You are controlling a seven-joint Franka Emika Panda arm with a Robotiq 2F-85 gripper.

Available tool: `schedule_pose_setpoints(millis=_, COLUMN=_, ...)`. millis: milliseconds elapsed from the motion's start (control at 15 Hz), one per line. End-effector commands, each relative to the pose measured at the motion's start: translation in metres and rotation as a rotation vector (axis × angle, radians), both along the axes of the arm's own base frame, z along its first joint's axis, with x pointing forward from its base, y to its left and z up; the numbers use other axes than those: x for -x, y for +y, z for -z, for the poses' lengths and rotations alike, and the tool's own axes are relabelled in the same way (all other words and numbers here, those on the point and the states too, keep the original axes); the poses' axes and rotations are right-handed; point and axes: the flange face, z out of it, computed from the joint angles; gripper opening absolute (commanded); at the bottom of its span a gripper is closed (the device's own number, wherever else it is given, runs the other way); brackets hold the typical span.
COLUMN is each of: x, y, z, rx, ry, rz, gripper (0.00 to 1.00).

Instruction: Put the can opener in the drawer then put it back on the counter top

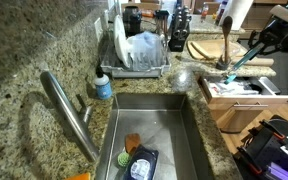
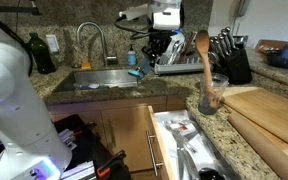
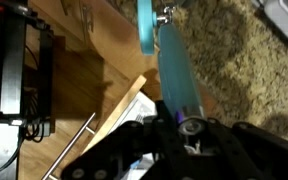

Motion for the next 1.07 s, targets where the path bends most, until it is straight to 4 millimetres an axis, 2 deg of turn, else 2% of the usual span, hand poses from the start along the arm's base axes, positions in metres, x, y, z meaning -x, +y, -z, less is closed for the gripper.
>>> schedule_pose_setpoints(millis=0, x=-0.023, y=0.072, z=-0.006, rx=-0.058, ry=0.017, rz=-0.065, gripper=0.04)
schedule_pose_setpoints(millis=133, x=-0.041, y=0.099, z=-0.004, rx=-0.162, ry=0.073, rz=-0.093, gripper=0.04)
schedule_pose_setpoints(millis=267, x=-0.055, y=0.107, z=0.0, rx=-0.255, ry=0.111, rz=-0.093, gripper=0.04)
schedule_pose_setpoints(millis=467, x=-0.077, y=0.086, z=0.012, rx=-0.367, ry=0.193, rz=-0.028, gripper=0.04)
schedule_pose_setpoints(millis=600, x=-0.082, y=0.077, z=0.026, rx=-0.406, ry=0.261, rz=0.047, gripper=0.04)
schedule_pose_setpoints(millis=667, x=-0.069, y=0.087, z=0.02, rx=-0.348, ry=0.206, rz=-0.005, gripper=0.17)
schedule_pose_setpoints(millis=867, x=-0.078, y=0.077, z=0.036, rx=-0.367, ry=0.251, rz=0.037, gripper=0.17)
schedule_pose_setpoints(millis=933, x=-0.079, y=0.077, z=0.037, rx=-0.368, ry=0.256, rz=0.039, gripper=0.04)
schedule_pose_setpoints(millis=1000, x=-0.085, y=0.079, z=0.045, rx=-0.39, ry=0.297, rz=0.057, gripper=0.04)
